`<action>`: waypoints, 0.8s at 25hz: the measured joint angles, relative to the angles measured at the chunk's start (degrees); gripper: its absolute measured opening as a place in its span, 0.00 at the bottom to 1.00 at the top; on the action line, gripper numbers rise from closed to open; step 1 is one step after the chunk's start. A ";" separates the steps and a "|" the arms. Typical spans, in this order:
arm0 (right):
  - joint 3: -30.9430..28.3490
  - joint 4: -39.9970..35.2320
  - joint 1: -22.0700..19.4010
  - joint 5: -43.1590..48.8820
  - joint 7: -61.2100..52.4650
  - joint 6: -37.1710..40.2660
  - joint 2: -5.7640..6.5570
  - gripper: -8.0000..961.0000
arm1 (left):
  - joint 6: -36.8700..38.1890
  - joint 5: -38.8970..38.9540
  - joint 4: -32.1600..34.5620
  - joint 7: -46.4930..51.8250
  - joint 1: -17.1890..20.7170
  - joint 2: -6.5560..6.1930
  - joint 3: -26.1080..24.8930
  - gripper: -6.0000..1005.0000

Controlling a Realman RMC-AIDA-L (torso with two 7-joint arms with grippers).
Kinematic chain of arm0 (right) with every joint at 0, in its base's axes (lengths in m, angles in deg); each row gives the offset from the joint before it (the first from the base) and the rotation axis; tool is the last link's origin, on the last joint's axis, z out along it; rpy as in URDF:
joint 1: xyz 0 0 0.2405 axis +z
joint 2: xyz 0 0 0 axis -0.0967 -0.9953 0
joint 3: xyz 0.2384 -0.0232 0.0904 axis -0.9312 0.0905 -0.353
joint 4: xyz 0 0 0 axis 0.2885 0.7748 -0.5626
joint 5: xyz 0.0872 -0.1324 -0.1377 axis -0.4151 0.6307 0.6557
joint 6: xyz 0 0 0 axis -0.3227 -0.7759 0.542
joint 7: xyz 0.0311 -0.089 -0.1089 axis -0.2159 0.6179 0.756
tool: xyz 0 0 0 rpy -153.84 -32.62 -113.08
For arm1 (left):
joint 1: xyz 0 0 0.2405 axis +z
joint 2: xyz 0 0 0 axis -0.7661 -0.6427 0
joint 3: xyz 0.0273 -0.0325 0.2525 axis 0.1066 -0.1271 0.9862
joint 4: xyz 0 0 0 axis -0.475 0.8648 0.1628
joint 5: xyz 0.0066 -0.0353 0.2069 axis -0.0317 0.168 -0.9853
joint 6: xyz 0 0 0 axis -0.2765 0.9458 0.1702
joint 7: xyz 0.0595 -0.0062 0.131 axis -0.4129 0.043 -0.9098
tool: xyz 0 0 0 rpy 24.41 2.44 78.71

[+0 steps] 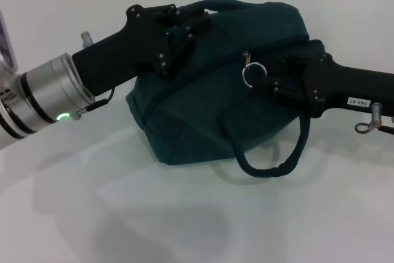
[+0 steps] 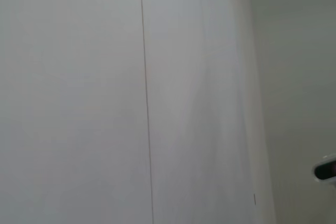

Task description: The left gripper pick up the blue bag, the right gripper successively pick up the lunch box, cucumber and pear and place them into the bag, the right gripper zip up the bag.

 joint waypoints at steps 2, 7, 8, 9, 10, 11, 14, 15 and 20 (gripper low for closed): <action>-0.25 -0.32 0.26 1.18 -0.79 0.00 0.03 0.46 | 0.00 0.00 0.09 -0.01 0.03 -0.01 -0.02 0.14; -0.26 -0.43 0.84 1.62 -0.68 -0.02 0.00 0.39 | 0.00 0.07 0.09 -0.04 -0.10 -0.01 0.16 0.14; -0.26 -0.43 0.90 1.65 -0.55 -0.07 -0.07 0.37 | 0.00 0.08 0.09 -0.07 -0.11 -0.01 0.18 0.14; -0.26 -0.43 0.93 1.70 -0.39 -0.25 -0.18 0.34 | 0.00 0.09 0.08 -0.12 -0.11 -0.01 0.20 0.14; -0.27 -0.43 1.01 1.71 -0.18 -0.42 -0.26 0.32 | 0.00 0.09 0.08 -0.20 -0.11 -0.01 0.21 0.14; -0.26 -0.43 1.10 1.72 0.02 -0.60 -0.31 0.30 | -0.02 0.10 0.05 -0.33 -0.14 -0.01 0.21 0.14; -0.20 -0.42 1.25 1.74 1.69 -0.78 -0.37 0.29 | -0.08 0.10 0.00 -0.70 -0.19 0.00 0.18 0.14; -0.23 -0.37 1.22 1.71 3.04 -0.79 -0.39 0.29 | -0.08 0.10 -0.01 -0.78 -0.20 0.03 0.14 0.14; -0.80 -0.14 0.19 1.19 9.97 -0.33 -0.61 0.13 | -0.05 0.41 -0.02 -0.81 -0.21 0.08 0.12 0.14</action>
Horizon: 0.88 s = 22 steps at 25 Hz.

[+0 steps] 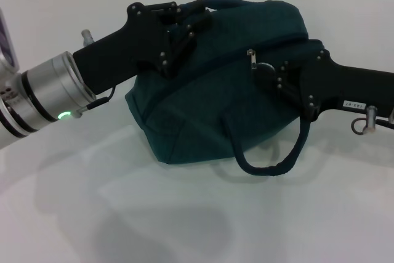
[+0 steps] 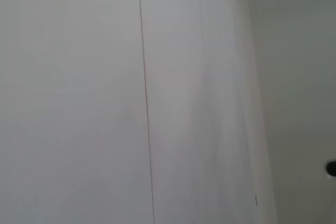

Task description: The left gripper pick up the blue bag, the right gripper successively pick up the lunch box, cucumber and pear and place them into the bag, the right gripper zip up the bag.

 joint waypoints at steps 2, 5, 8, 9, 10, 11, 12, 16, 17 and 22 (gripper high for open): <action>-0.02 -0.02 -0.26 -0.03 1.86 0.04 -0.02 0.09 | 0.00 0.01 0.00 0.00 0.00 0.00 0.07 0.15; -0.73 0.01 -1.00 -0.33 5.88 -0.58 -0.10 0.06 | 0.00 0.03 -0.01 0.03 0.00 0.00 0.12 0.15; -2.13 0.53 -1.98 -1.94 10.25 -0.99 -0.41 0.03 | 0.01 -0.05 -0.07 0.27 0.00 0.00 0.15 0.15; -2.35 0.79 -2.79 -4.02 13.08 -1.07 -0.49 0.02 | 0.04 -0.20 -0.08 0.35 0.01 0.00 0.18 0.15; -2.35 0.79 -2.79 -4.02 13.08 -1.07 -0.49 0.02 | 0.10 -0.36 -0.08 0.43 0.03 -0.04 0.22 0.15; -2.35 1.04 -3.18 -5.38 14.53 -1.11 -0.51 0.02 | 0.22 -0.52 -0.09 0.49 0.10 -0.10 0.34 0.15; -2.36 1.43 -3.68 -7.17 16.35 -1.14 -0.50 0.02 | 0.45 -0.64 -0.08 0.51 0.20 -0.19 0.69 0.15; -3.10 2.25 -5.08 -11.00 20.29 -1.71 -0.21 0.02 | 1.98 -0.87 0.36 0.78 0.43 -0.57 2.77 0.15; -3.76 2.48 -5.35 -11.21 21.02 -2.02 -0.17 0.02 | 2.38 -0.90 0.43 1.19 0.43 -0.64 3.02 0.15; -7.17 4.01 -6.07 -11.23 22.79 -2.55 -0.06 0.04 | 3.15 -0.96 0.94 5.96 0.03 -0.88 2.72 0.15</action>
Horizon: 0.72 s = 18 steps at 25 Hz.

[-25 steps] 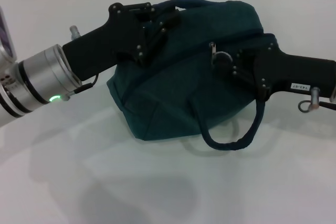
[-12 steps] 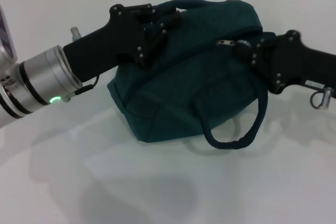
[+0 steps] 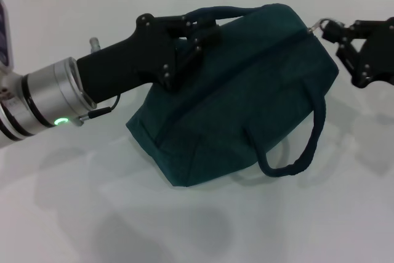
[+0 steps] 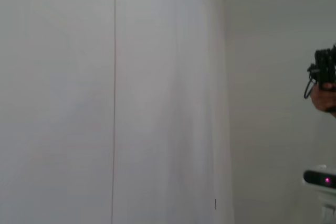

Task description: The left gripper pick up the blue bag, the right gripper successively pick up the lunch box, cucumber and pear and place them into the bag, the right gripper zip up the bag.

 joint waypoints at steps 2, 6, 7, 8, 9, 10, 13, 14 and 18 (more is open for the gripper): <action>-1.50 1.05 -0.08 0.07 0.79 -0.01 0.06 0.04 | -0.17 0.00 0.57 1.85 -0.09 -0.13 -0.09 0.15; -4.16 2.94 -0.10 0.36 2.02 -0.10 0.16 0.06 | -0.31 -0.03 1.13 4.81 -0.43 -0.39 -0.11 0.15; -4.68 3.39 -0.11 0.40 2.31 -0.21 0.25 0.06 | -0.31 -0.04 1.15 5.32 -0.57 -0.42 -0.11 0.15; -5.19 3.78 -0.13 0.45 2.59 -0.43 0.33 0.07 | -0.32 -0.05 1.16 5.67 -0.73 -0.47 -0.11 0.15; -5.60 4.09 -0.16 0.46 2.78 -0.65 0.39 0.07 | -0.40 -0.06 1.17 6.06 -0.89 -0.50 -0.11 0.16; -5.96 4.44 -0.19 0.47 2.92 -1.00 0.48 0.08 | -0.56 -0.07 1.17 6.48 -1.04 -0.50 -0.10 0.16; -6.37 5.68 -0.08 0.47 3.02 -2.16 1.01 0.09 | -0.93 -0.08 1.16 7.48 -1.59 -0.51 0.11 0.16; -6.37 6.07 -0.03 0.47 3.03 -2.48 1.16 0.09 | -0.97 -0.08 1.17 7.74 -1.73 -0.50 0.17 0.16; -6.15 7.00 0.06 1.30 3.04 -4.00 1.79 0.11 | -1.02 -0.08 1.19 8.59 -2.15 -0.26 0.28 0.16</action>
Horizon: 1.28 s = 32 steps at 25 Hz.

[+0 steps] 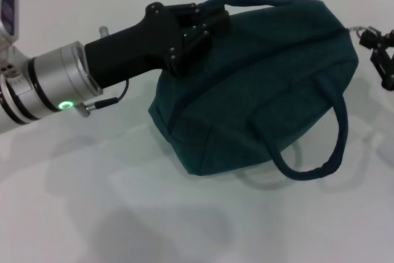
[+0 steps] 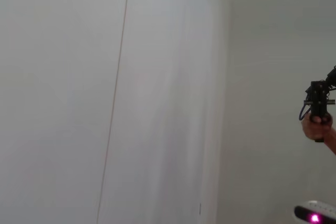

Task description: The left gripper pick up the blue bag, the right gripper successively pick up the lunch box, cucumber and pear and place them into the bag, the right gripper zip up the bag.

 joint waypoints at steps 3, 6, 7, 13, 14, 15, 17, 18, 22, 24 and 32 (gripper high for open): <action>0.13 0.07 0.00 2.40 -0.11 -1.29 -0.01 0.12 | 0.00 0.00 -0.13 0.16 -0.31 0.19 0.04 0.16; 0.14 0.07 0.27 5.28 -0.25 -2.52 -0.40 0.13 | 0.00 -0.10 -0.29 0.24 -0.57 0.32 0.08 0.16; 0.15 0.07 0.35 5.97 -0.31 -2.85 -0.60 0.14 | 0.00 -0.35 -0.36 0.26 -0.69 0.37 0.10 0.16; -0.17 -0.39 0.42 6.23 -1.09 -2.64 -1.39 0.16 | -1.95 -0.51 -1.30 0.29 -0.69 0.93 0.00 0.16; -0.18 -0.50 0.41 6.20 -1.82 -2.33 -1.34 0.16 | -2.15 0.12 -1.96 0.19 -0.59 1.00 -0.07 0.16; -0.18 -0.57 0.42 6.19 -2.94 -1.98 -1.22 0.17 | -2.21 0.80 -2.57 0.08 -0.52 1.04 -0.12 0.16; -0.24 -0.76 0.43 6.14 -4.60 -1.68 -1.05 0.18 | -2.22 2.96 -4.21 -0.43 -0.35 1.05 -0.24 0.16; -0.27 -0.78 0.44 6.13 -4.85 -1.62 -1.03 0.18 | -2.24 4.06 -5.09 -0.72 -0.21 1.05 -0.30 0.16; -0.55 -2.03 -0.11 6.09 -5.10 -1.20 -1.20 0.21 | -2.83 6.84 -6.58 -2.09 0.92 0.95 -0.53 0.17; -1.69 -2.39 -0.74 6.07 -5.11 0.13 -1.12 0.25 | -2.94 6.95 -6.63 -2.54 1.55 0.95 -0.88 0.20; -7.42 -2.37 -1.48 7.25 -6.82 16.63 0.33 0.40 | 2.37 6.94 -6.17 -3.70 3.30 0.70 -0.87 0.46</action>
